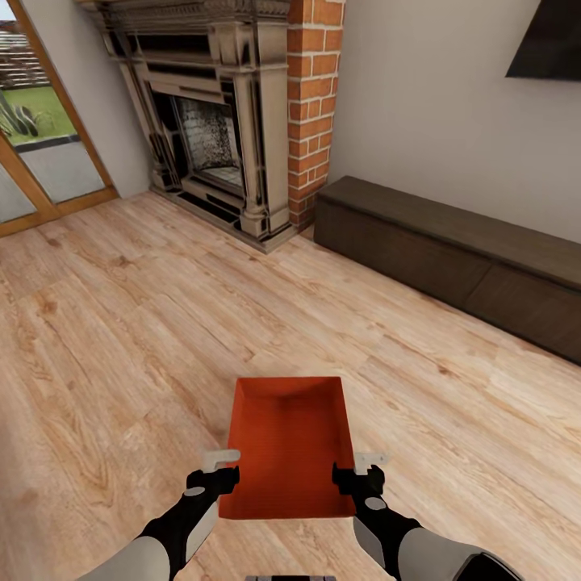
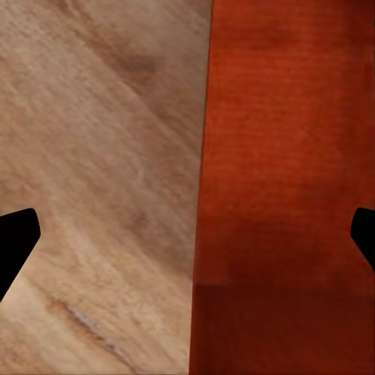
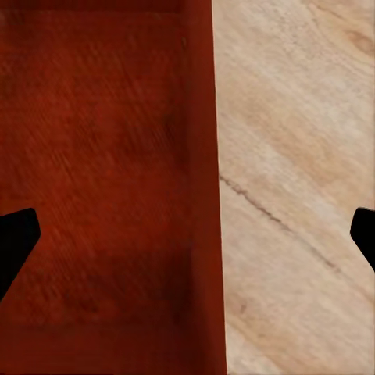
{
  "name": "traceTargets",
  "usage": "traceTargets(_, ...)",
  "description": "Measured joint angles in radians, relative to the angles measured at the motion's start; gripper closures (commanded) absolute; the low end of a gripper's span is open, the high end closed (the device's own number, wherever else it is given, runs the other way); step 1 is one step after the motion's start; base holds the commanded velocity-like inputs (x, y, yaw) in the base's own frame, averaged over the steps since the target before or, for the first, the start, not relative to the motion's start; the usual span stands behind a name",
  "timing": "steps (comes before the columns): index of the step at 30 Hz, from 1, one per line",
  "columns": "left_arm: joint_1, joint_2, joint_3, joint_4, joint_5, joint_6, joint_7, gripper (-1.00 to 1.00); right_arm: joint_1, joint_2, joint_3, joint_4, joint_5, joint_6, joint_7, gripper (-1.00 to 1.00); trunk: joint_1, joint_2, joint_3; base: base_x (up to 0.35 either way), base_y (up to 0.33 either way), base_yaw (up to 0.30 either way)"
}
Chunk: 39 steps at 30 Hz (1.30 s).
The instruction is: Move the two storage containers from the living room to the garage. In the garage, place one container on the floor and stack the other container on top of it (either order is fine).
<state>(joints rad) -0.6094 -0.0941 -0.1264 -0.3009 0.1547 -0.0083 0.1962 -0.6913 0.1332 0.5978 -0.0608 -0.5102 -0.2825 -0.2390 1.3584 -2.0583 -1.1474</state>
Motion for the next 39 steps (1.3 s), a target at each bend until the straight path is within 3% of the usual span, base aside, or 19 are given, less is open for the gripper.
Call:
traceTargets(18,0.000,0.000,0.000,-0.002,0.001,0.000,0.000,-1.00,0.000,0.000,0.000,0.000,0.002,0.003,0.000,-1.00,0.069,-0.126,-0.056,0.000,0.000,0.000)
traceTargets(39,0.000,0.001,0.000,-0.010,-0.001,-0.001,0.000,-1.00,0.000,-0.003,0.013,0.000,0.022,0.011,0.000,-1.00,0.069,-0.126,-0.056,0.000,0.000,0.000)
